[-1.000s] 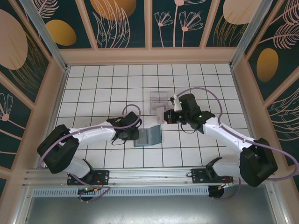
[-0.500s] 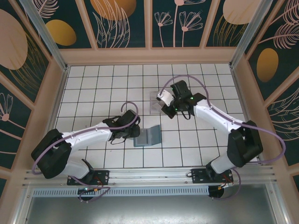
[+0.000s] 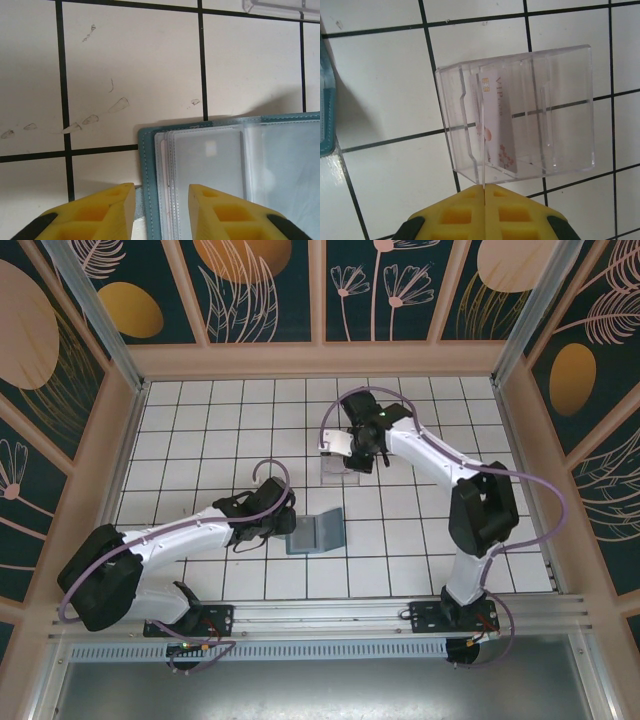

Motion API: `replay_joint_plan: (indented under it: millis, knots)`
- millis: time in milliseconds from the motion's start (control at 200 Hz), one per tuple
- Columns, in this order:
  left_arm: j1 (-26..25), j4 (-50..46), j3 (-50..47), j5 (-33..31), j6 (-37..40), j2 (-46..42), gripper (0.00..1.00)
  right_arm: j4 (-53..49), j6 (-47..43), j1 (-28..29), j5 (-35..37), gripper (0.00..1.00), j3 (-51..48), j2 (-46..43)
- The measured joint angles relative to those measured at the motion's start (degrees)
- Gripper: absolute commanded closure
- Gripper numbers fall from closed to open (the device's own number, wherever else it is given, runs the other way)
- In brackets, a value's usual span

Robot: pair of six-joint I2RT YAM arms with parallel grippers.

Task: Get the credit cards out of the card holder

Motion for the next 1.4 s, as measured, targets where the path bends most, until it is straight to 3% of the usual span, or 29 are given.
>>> replay_joint_plan:
  millis: [420, 961, 1046, 1146, 1401]
  knots:
    - [0.11, 0.46, 0.00, 0.00, 0.00, 0.00, 0.65, -4.63, -4.48, 1.29, 1.64, 1.00, 9.11, 8.76]
    - [0.28, 0.90, -0.85, -0.13, -1.01, -0.66, 0.65, -6.75, -4.70, 1.38, 1.11, 1.00, 9.94, 13.94]
    - [0.37, 0.90, -0.92, -0.15, -1.05, -1.29, 0.64, -6.71, -4.66, 1.38, 1.14, 0.80, 9.94, 14.43]
    - [0.37, 0.87, -0.92, -0.17, -1.03, -1.79, 0.64, -6.64, -4.37, 1.38, 1.53, 0.69, 9.97, 14.47]
    - [0.39, 0.96, -0.92, -0.17, -1.05, -1.86, 0.64, 0.35, -4.79, 1.38, 6.62, 0.63, 6.01, 11.52]
